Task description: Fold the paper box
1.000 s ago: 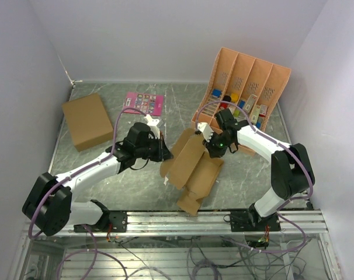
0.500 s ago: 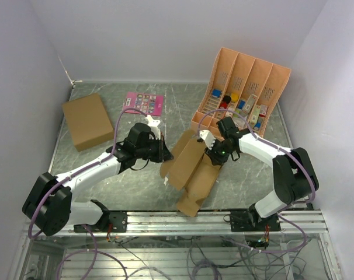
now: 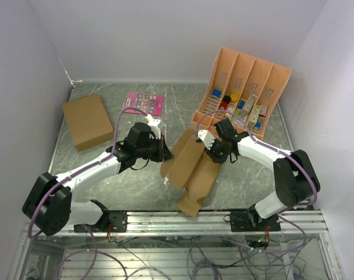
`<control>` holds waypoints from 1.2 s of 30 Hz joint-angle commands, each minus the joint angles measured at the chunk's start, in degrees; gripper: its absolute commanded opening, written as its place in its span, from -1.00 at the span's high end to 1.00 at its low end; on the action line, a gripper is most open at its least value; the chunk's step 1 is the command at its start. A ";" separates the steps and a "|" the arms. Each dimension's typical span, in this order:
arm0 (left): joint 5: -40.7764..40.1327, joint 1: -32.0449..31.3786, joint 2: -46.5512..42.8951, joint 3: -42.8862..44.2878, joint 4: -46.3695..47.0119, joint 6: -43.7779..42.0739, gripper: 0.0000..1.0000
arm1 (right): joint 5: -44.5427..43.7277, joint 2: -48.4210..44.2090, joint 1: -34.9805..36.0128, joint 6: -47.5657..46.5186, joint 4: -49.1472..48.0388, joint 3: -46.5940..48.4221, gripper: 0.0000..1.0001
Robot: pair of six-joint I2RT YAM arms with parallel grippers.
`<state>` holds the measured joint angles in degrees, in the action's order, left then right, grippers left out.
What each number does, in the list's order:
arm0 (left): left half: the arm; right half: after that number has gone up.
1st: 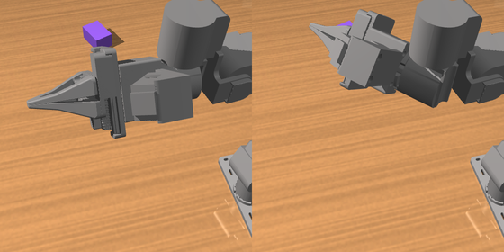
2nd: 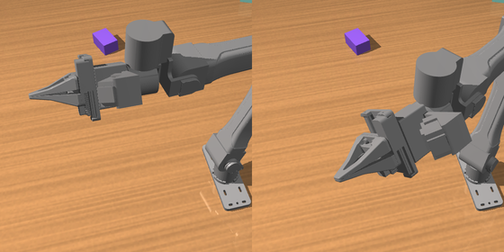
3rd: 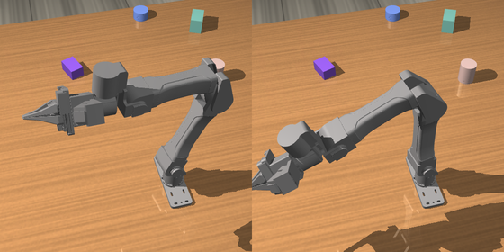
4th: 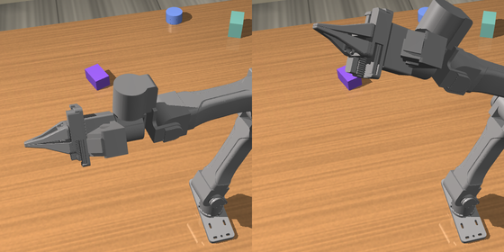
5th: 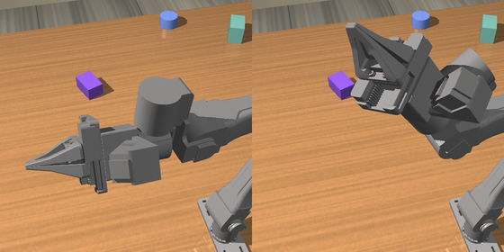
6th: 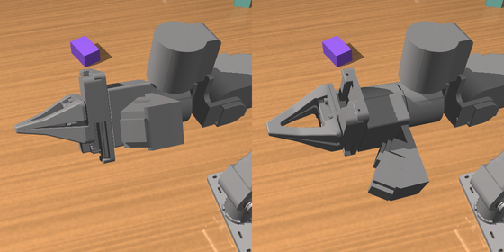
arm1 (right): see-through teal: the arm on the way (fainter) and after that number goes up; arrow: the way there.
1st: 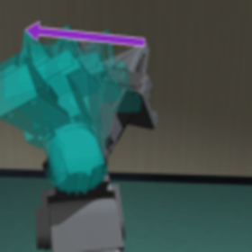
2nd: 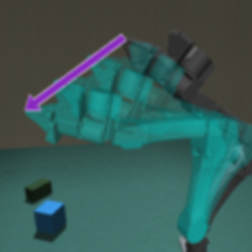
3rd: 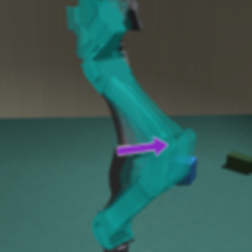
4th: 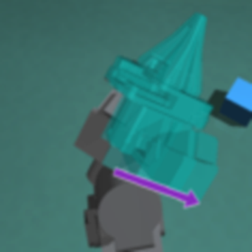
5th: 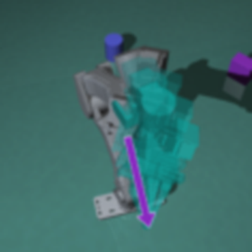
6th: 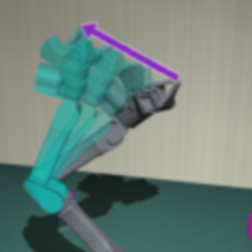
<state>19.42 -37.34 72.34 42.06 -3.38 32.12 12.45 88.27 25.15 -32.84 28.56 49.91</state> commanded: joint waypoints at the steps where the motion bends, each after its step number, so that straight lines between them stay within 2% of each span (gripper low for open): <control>1: 0.51 -0.19 0.23 1.80 1.66 -0.67 0.86 | -0.72 -0.73 0.08 0.57 -0.56 -0.38 0.48; 4: 0.60 -0.18 0.07 1.79 1.85 -0.48 0.86 | 1.09 -0.13 0.10 0.95 -0.67 0.23 0.38; 17: 1.63 -0.19 0.17 1.51 2.52 -0.21 0.86 | 0.51 3.78 1.31 3.52 -4.69 1.20 0.38; 18: 1.59 -0.19 0.17 1.57 2.43 -0.21 0.86 | -0.37 4.22 1.50 3.68 -5.17 1.01 0.44; 20: 1.49 -0.14 0.02 1.85 1.89 -0.53 0.86 | -2.89 4.63 1.73 4.22 -6.35 0.58 1.00; 24: 1.17 -0.19 -0.56 1.97 0.77 -1.05 0.86 | -7.86 3.60 2.15 4.11 -8.04 -1.06 1.00; 27: 1.15 -0.17 -0.46 2.10 0.65 -1.18 0.86 | -7.47 3.39 2.19 3.99 -7.30 -1.14 1.00; 28: 1.15 -0.14 -0.30 2.18 0.62 -1.18 0.86 | -6.79 3.43 2.14 4.09 -6.80 -0.91 0.87; 30: 1.18 -0.17 -0.02 2.36 0.65 -1.25 0.87 | -4.81 3.00 2.18 4.12 -6.16 -0.32 0.48; 32: 1.09 -0.15 0.00 2.66 0.33 -1.35 0.86 | -2.71 2.01 2.10 4.42 -5.24 0.70 0.23; 34: 1.17 -0.15 -0.08 2.78 0.04 -1.59 0.86 | -0.28 1.20 1.91 4.53 -4.16 1.85 0.10; 36: 1.38 -0.18 -0.02 3.11 -0.65 -1.85 0.86 | 1.95 0.71 1.58 4.62 -3.97 2.65 0.06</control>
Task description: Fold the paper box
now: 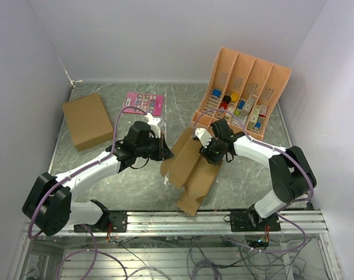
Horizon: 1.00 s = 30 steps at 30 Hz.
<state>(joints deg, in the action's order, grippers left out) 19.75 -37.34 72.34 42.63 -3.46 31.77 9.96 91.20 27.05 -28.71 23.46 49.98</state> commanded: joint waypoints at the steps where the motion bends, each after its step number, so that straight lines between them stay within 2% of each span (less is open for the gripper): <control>1: 1.17 -0.13 0.06 2.81 -0.86 -1.67 0.86 | 4.85 -2.08 -0.30 0.41 1.04 2.74 0.05; 4: 1.30 -0.16 0.09 3.03 -1.15 -1.72 0.86 | 4.38 -1.22 -0.24 0.49 -0.21 2.49 0.10; 8: 1.01 -0.19 0.18 3.36 -1.40 -1.88 0.86 | 2.44 -0.33 -0.24 0.43 -0.94 2.17 0.30; 10: 1.12 -0.14 0.39 3.44 -1.59 -1.94 0.86 | 0.70 -0.26 -0.25 -0.02 -1.36 1.63 0.49; 13: 1.00 -0.19 0.74 3.88 -1.76 -2.06 0.86 | -1.66 -0.22 -0.29 -0.59 -1.86 0.87 1.00; 19: 0.77 -0.18 1.06 4.56 -1.78 -1.86 0.86 | -2.98 0.61 0.11 -0.47 -1.44 1.18 1.00; 20: 0.48 -0.16 1.01 4.69 -2.15 -1.95 0.86 | -1.83 0.94 0.11 -0.55 -0.66 1.70 0.93; 22: -0.15 -0.19 0.84 4.70 -2.69 -2.08 0.86 | -0.36 0.53 0.10 -0.74 0.41 2.60 0.56; 24: -0.41 -0.19 0.71 4.60 -3.07 -2.21 0.86 | -0.36 -1.02 -0.06 -1.43 1.01 2.60 0.32; 26: -0.48 -0.16 0.70 4.52 -3.30 -2.32 0.86 | -1.52 -2.74 -0.22 -2.67 1.41 2.26 0.23; 30: -0.40 -0.18 1.04 4.70 -3.50 -2.58 0.86 | -3.61 -3.96 -0.50 -4.12 2.10 1.69 0.23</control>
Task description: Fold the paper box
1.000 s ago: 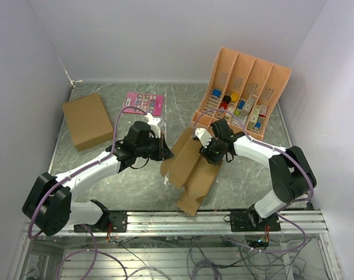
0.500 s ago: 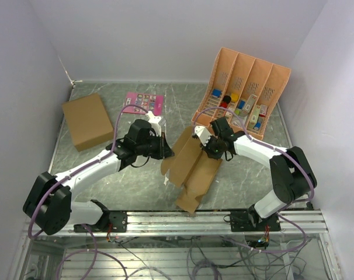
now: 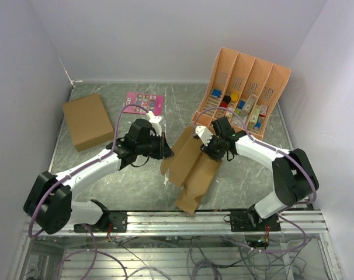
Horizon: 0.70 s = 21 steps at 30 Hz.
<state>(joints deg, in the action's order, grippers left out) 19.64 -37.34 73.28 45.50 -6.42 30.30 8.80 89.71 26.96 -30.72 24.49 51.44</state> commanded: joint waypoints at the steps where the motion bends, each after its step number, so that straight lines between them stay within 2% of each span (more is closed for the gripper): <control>1: -0.27 -0.19 0.25 1.88 -0.55 -1.12 0.86 | -2.59 -2.44 -0.42 -2.27 1.08 0.16 0.24; 5: -0.05 -0.19 0.59 2.52 -0.44 -1.05 0.86 | -2.91 -1.32 -0.42 -2.16 0.84 0.20 0.49; 11: -0.25 -0.19 0.46 3.03 -0.97 -1.30 0.86 | -2.82 0.49 -0.33 -1.71 -0.99 -1.39 0.52; 14: -0.25 -0.19 0.76 3.05 -0.77 -1.28 0.86 | -4.64 1.18 -0.24 -1.40 -2.10 -2.29 0.99; 18: -0.82 -0.18 1.50 3.75 -0.88 -1.57 0.86 | -8.84 0.29 -0.07 0.25 -4.46 -2.53 1.00; 21: -1.64 -0.03 2.31 5.42 -1.69 -2.56 0.86 | -7.57 -0.57 -0.07 1.02 -4.00 -1.65 1.00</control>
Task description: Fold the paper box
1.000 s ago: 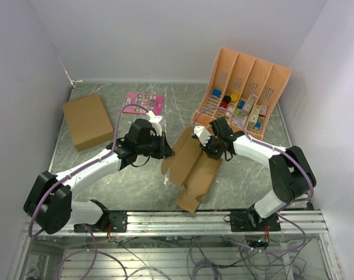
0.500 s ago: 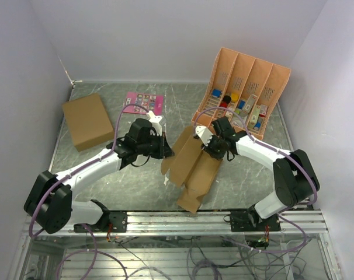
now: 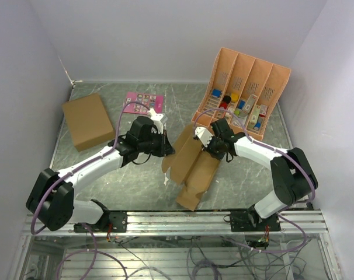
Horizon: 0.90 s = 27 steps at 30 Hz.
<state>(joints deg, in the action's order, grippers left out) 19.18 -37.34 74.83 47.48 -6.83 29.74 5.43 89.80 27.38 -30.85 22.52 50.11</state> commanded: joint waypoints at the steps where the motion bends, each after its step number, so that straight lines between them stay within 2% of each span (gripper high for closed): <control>1: -1.36 -0.05 1.13 4.34 -1.60 -2.81 0.86 | -2.28 -0.59 -0.61 1.22 -1.10 0.21 0.86; 2: -1.59 0.03 1.67 5.13 -2.17 -3.43 0.86 | -0.17 -0.85 -0.79 1.31 -0.36 0.53 0.57; 4: -1.97 0.23 2.76 6.75 -3.35 -5.19 0.86 | 3.89 -2.04 -1.25 1.41 1.01 1.24 0.14; 6: -1.44 0.34 3.72 8.44 -4.25 -7.71 0.86 | 8.27 -3.68 -2.66 1.14 2.61 2.26 -0.08; 9: -0.11 0.34 4.43 10.69 -5.43 -14.03 0.86 | 16.48 -6.39 -7.53 0.02 5.89 4.38 -0.22; 13: -2.56 0.34 3.88 14.13 -8.01 -20.41 0.86 | 31.07 -10.40 -17.55 -3.29 9.89 6.87 -0.28; 15: -3.46 0.23 3.55 15.63 -9.03 -22.35 0.86 | 35.71 -13.05 -21.79 -4.64 9.42 6.88 -0.32; 17: -4.92 0.10 3.36 17.35 -10.45 -23.78 0.86 | 43.21 -15.41 -25.51 -8.11 8.60 5.86 -0.37; 19: -6.64 0.12 3.94 19.85 -13.72 -25.15 0.86 | 48.04 -16.82 -27.43 -17.24 10.17 3.28 -0.37; 21: -7.81 0.16 5.16 22.35 -17.60 -25.93 0.86 | 48.90 -16.63 -27.67 -25.92 13.91 1.61 -0.34; 22: -8.00 0.15 5.99 23.48 -19.45 -25.99 0.86 | 48.21 -15.91 -27.65 -26.71 14.93 1.23 -0.24; 23: -8.26 0.14 6.89 24.60 -21.43 -25.94 0.86 | 47.17 -14.68 -27.72 -25.17 14.81 1.30 0.02; 25: -8.13 0.16 8.66 26.03 -24.37 -24.83 0.86 | 45.28 -11.52 -27.62 -17.92 14.02 2.34 0.78; 26: -8.08 0.14 9.38 26.44 -25.26 -23.99 0.86 | 44.83 -9.98 -27.63 -12.77 13.05 2.69 0.99; 27: -7.70 0.16 9.99 26.56 -25.69 -23.14 0.86 | 43.99 -8.61 -27.34 -7.90 11.62 2.60 1.00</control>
<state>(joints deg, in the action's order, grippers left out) 12.84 -37.28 81.80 71.90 -25.21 6.04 49.12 76.23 0.05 -48.58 34.39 52.71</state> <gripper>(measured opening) 0.070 0.095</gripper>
